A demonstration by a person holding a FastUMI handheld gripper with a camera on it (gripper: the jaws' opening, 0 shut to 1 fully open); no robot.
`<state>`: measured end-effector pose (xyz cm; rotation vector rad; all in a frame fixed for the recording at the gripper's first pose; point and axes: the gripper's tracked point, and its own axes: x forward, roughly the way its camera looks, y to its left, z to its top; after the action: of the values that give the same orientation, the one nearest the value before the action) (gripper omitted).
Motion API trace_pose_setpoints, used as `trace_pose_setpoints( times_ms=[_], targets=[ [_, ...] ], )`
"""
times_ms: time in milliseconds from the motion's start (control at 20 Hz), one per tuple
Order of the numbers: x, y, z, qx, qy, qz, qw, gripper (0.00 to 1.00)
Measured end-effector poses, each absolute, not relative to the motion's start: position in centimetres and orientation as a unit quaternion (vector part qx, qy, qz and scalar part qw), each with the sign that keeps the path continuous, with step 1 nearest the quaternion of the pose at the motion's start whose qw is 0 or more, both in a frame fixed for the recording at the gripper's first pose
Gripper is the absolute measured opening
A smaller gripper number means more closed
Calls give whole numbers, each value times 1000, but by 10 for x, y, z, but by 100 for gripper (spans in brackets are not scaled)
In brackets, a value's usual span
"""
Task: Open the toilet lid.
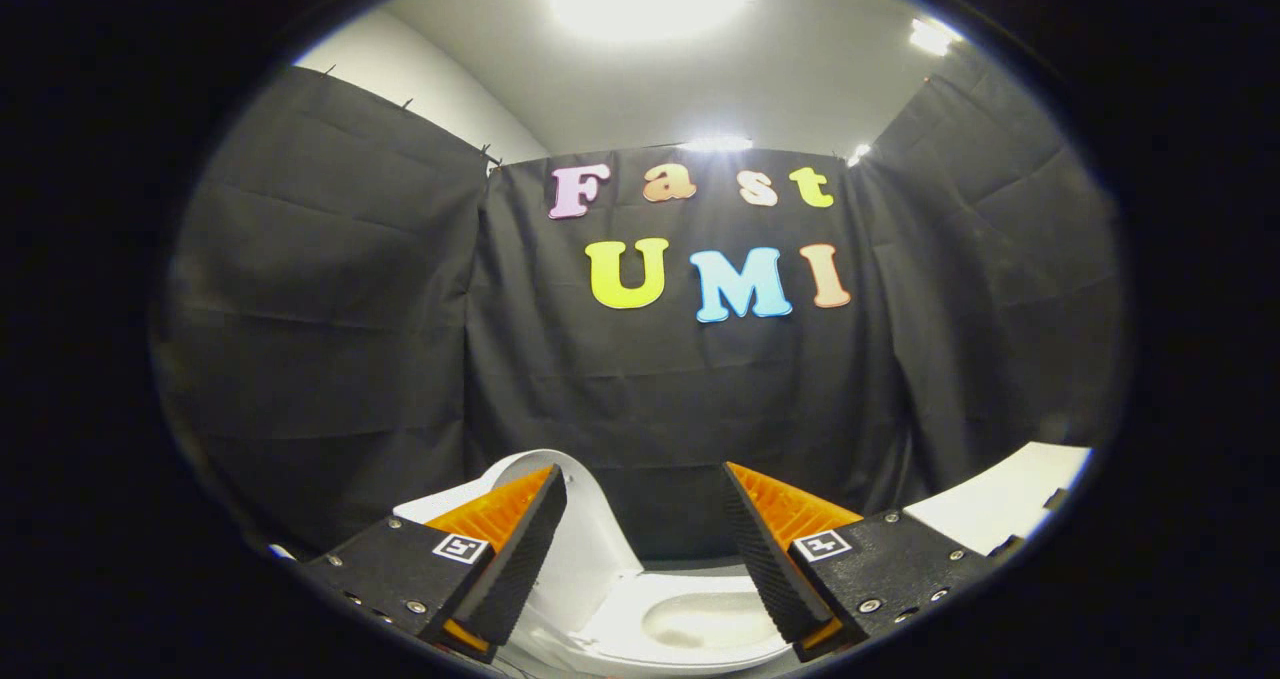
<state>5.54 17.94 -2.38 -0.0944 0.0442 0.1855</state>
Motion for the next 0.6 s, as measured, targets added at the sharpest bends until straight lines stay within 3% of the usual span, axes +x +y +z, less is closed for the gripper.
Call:
trace_pose_setpoints(
  times_ms=[600],
  targets=[
    [20,67,4,-91,27,76,993,95]
  ],
)
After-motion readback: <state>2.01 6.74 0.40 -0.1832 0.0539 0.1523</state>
